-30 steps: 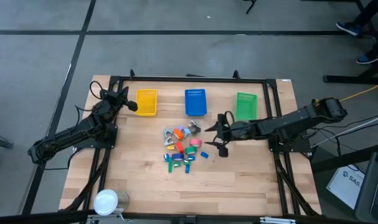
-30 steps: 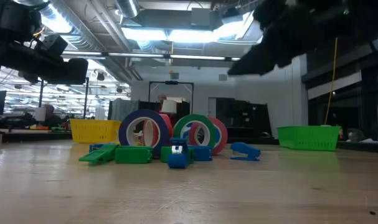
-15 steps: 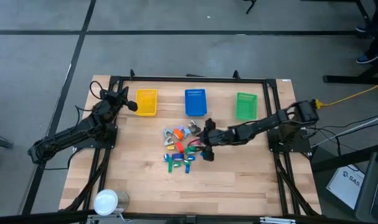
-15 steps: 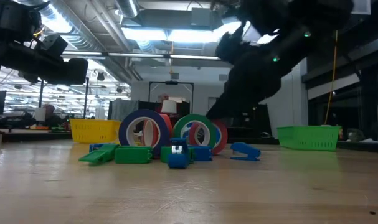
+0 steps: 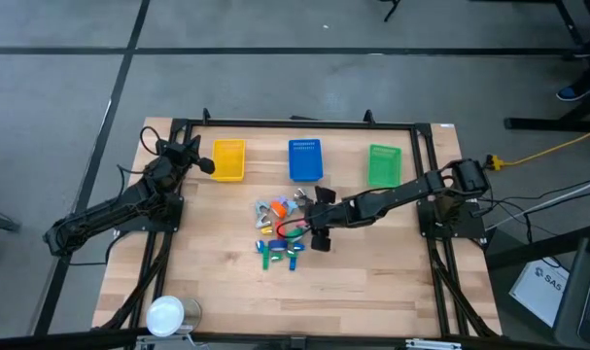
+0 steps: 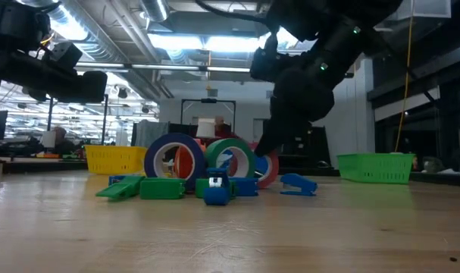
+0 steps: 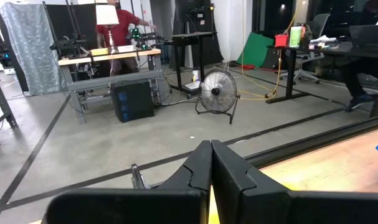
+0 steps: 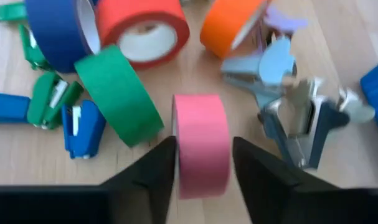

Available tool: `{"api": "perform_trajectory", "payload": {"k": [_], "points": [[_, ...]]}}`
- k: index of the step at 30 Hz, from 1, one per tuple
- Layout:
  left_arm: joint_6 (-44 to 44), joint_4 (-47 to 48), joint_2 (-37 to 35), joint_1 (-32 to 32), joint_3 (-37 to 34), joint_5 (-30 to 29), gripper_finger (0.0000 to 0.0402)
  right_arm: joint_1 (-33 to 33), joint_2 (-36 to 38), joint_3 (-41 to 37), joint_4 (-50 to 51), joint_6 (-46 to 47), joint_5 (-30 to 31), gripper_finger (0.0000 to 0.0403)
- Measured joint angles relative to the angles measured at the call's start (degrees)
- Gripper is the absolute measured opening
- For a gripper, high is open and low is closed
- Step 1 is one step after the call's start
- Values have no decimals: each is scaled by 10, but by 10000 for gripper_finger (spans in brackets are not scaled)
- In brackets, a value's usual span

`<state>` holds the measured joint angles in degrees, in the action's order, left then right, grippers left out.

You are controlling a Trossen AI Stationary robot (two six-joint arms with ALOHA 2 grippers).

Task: Pick and place Stapler, Stapler remover, tape
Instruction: Put the pink tape into the green basket

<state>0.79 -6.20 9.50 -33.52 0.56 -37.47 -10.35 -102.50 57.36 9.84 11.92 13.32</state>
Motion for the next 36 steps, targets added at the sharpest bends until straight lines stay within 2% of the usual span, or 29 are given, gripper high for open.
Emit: {"api": "perform_trajectory", "payload": {"k": [3, 11, 19, 26, 30, 36], "points": [[0, 0, 0, 0, 0, 0, 1, 1, 1, 0, 14, 14, -1, 105], [0, 0, 0, 0, 0, 0, 1, 0, 27, 0, 43, -4, -31, 106], [0, 0, 0, 0, 0, 0, 1, 1, 121, 0, 56, -65, -26, 115], [0, 0, 0, 0, 0, 0, 1, 4, 222, 0, 106, -102, -24, 113], [0, 2, 0, 0, 0, 0, 1, 14, 278, 0, 160, -97, -19, 114], [0, 2, 0, 0, 0, 0, 1, 36, 345, 0, 266, -93, 28, 114]]}}
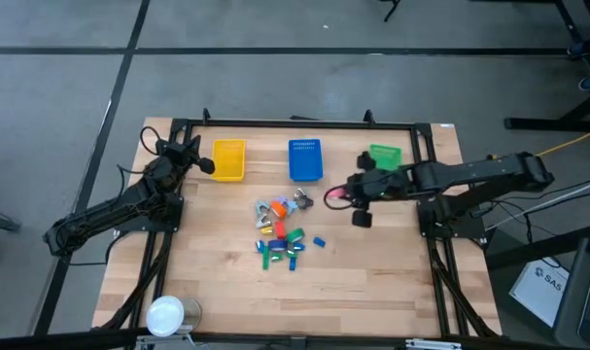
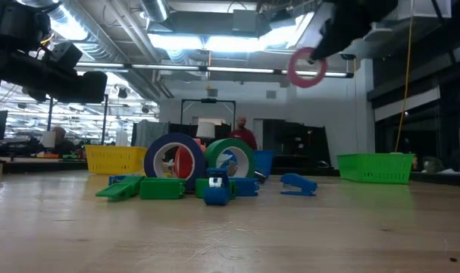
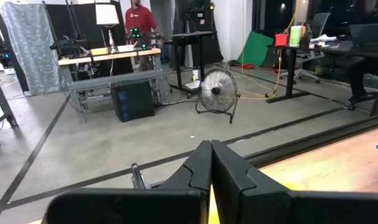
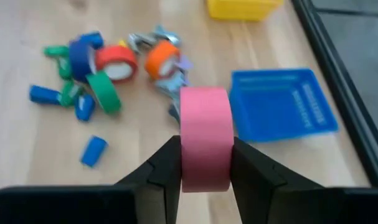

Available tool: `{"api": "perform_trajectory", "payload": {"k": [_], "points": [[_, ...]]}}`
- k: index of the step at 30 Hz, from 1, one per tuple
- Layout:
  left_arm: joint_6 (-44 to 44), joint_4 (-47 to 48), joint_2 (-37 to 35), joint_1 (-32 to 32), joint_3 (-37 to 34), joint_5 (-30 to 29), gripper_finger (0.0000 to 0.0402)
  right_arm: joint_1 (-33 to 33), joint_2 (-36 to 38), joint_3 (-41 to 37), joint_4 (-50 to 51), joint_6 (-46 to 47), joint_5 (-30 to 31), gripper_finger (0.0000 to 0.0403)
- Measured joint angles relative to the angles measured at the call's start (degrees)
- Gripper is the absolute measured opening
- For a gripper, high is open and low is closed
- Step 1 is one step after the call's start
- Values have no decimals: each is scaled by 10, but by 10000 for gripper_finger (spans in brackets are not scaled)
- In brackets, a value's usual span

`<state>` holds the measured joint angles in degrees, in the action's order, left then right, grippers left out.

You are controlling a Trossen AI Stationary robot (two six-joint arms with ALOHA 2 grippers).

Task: Pick and place Stapler, Stapler remover, tape
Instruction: Put the pink tape into the green basket

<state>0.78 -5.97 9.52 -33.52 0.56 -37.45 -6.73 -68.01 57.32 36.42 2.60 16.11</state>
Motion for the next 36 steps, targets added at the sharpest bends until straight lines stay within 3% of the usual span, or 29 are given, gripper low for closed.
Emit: {"api": "perform_trajectory", "payload": {"k": [10, 15, 26, 36], "points": [[0, 0, 0, 0, 0, 0, 1, 74, 69, 0, 138, -2, 52, 115], [0, 0, 0, 0, 0, 0, 1, 136, 81, 0, 163, -55, 73, 115], [0, 0, 0, 0, 0, 0, 1, 299, 113, -73, 157, -143, 38, 115], [0, 0, 0, 0, 0, 0, 1, 412, 115, -151, 83, -230, 24, 115]]}}
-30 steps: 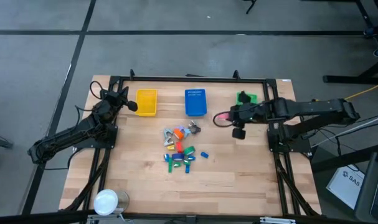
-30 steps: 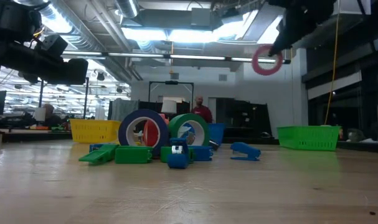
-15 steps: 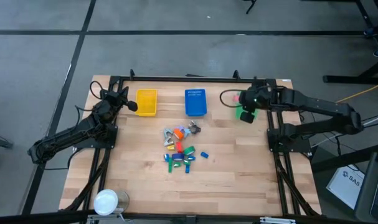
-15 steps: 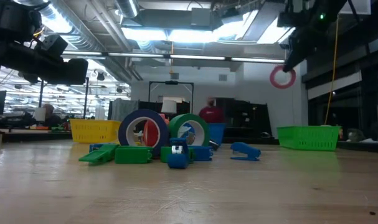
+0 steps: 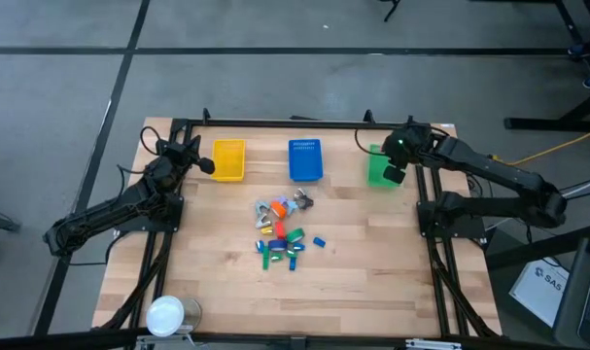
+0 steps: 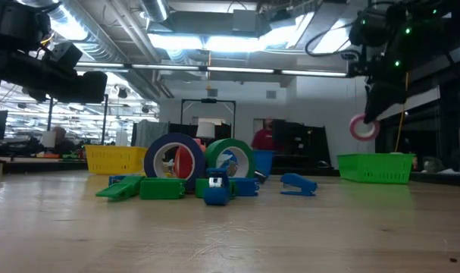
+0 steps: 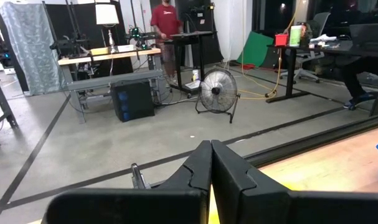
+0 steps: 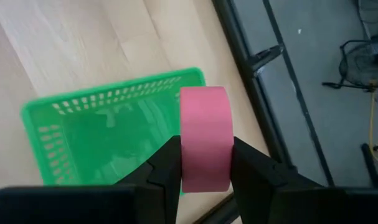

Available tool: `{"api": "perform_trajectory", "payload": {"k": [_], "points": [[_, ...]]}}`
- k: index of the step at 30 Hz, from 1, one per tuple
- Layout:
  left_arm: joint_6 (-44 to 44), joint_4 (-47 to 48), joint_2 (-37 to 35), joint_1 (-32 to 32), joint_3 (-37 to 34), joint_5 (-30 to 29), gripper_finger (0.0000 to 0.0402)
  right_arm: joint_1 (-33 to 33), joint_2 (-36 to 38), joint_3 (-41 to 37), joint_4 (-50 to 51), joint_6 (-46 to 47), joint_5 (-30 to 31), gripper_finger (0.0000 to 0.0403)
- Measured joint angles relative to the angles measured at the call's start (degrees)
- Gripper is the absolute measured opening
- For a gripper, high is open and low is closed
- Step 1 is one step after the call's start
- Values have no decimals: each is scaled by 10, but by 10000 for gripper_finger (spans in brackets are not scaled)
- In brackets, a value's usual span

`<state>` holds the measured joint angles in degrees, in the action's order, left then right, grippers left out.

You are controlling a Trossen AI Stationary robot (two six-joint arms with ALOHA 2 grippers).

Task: Pick and place Stapler, Stapler remover, tape
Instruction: Put the pink tape into the green basket

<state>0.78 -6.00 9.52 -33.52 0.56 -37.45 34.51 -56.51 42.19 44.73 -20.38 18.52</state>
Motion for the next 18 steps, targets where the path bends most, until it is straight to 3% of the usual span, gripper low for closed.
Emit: {"api": "perform_trajectory", "payload": {"k": [6, 18], "points": [[0, 0, 0, 0, 0, 0, 1, 29, -19, -40, -60, -21, -47, 115], [0, 0, 0, 0, 0, 0, 1, 54, -130, -50, -94, -53, -34, 116]]}}
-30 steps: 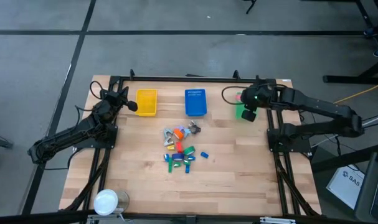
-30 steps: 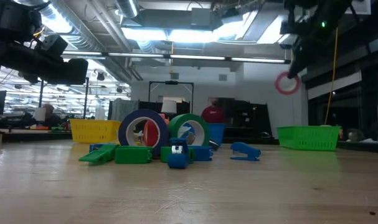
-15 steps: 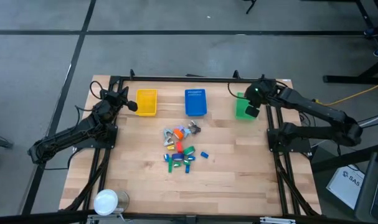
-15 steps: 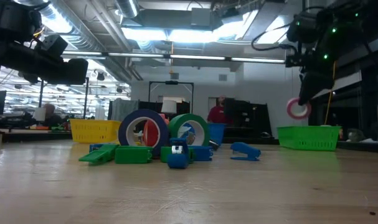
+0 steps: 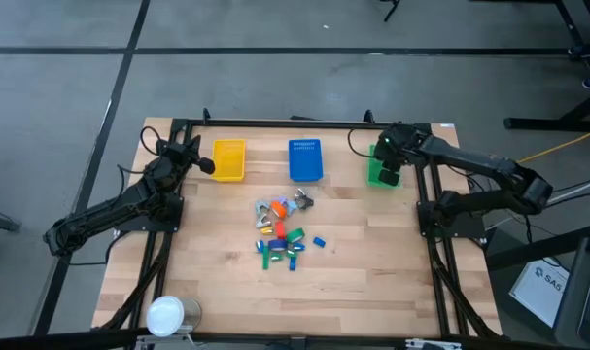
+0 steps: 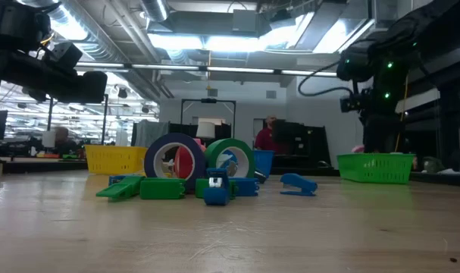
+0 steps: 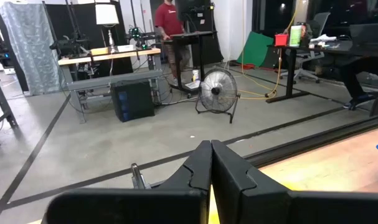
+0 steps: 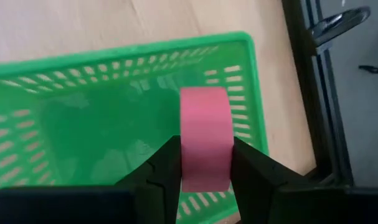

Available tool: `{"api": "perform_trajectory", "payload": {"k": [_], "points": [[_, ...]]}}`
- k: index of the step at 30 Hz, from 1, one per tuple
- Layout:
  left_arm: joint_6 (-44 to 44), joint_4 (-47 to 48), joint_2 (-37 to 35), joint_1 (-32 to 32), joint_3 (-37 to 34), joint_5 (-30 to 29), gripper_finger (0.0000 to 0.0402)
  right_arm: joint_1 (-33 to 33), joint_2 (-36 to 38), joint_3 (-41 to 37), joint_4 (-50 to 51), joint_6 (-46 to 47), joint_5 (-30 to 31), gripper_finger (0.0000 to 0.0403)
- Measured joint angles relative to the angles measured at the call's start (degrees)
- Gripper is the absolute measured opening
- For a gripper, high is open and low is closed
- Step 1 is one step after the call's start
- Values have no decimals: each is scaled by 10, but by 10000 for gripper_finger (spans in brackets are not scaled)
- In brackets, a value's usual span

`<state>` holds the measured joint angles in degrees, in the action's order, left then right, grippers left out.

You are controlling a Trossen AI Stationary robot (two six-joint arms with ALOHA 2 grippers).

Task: Pick and place Stapler, Stapler remover, tape
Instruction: Put the pink tape into the green basket

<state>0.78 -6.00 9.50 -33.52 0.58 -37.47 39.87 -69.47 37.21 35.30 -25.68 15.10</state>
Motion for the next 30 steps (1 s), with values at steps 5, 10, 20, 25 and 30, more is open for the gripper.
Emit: {"api": "perform_trajectory", "payload": {"k": [5, 10, 20, 25, 30], "points": [[0, 0, 0, 0, 0, 0, 1, 7, -35, 0, -11, -5, 3, 116], [0, 0, 0, 0, 0, 0, 1, 7, -44, 0, -14, -32, 3, 116], [0, 0, 0, 0, 0, 0, 1, 7, -45, 0, -54, -35, 3, 123], [0, 0, 0, 0, 0, 0, 1, 7, -45, 0, -60, -35, 3, 152], [0, 0, 0, 0, 0, 0, 1, 7, -45, 0, -60, -35, 17, 182]]}}
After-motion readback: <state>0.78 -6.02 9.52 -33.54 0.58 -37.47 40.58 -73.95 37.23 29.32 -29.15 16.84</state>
